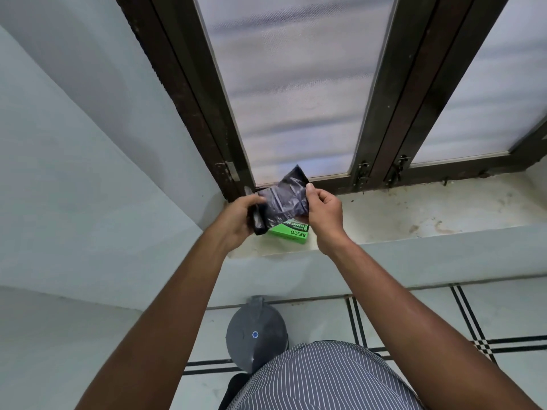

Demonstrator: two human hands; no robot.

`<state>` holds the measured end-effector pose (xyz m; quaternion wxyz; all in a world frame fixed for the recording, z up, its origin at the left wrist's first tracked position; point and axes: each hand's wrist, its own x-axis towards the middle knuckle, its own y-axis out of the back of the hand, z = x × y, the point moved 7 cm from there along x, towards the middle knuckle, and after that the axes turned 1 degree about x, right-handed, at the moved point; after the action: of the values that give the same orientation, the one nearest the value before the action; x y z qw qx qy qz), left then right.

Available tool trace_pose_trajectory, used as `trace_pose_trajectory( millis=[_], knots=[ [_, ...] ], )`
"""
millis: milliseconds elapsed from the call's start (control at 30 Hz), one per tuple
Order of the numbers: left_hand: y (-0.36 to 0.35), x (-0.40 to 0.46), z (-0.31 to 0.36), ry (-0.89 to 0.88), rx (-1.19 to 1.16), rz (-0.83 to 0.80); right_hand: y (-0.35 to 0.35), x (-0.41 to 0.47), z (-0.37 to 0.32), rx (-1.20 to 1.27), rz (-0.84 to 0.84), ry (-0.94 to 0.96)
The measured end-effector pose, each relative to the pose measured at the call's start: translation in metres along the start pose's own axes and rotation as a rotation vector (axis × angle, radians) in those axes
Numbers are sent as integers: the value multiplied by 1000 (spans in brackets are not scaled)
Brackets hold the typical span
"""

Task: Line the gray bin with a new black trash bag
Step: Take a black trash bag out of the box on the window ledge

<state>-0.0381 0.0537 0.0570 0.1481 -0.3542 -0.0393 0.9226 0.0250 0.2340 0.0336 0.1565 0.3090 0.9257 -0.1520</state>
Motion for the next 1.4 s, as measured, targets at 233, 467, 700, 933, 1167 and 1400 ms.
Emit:
trace_pose_trajectory(
  millis=[233,467,700,933,1167,1400],
  knots=[
    [23,4,-4,-93,156,106,0,-7,-35,-799,21,319],
    [-6,-15,10,-243,196,-121,-58,-16,-57,-695,-420,280],
    [0,-36,14,-206,127,-102,-56,-12,-62,-801,-444,316],
    [18,-41,13,-135,-56,-84,-30,-9,-77,-1011,-390,361],
    [5,-45,15,-197,111,-87,-22,-3,-77,-1137,-363,382],
    [24,-39,10,-225,116,75,0,3,-87,-1269,-300,408]
  ],
)
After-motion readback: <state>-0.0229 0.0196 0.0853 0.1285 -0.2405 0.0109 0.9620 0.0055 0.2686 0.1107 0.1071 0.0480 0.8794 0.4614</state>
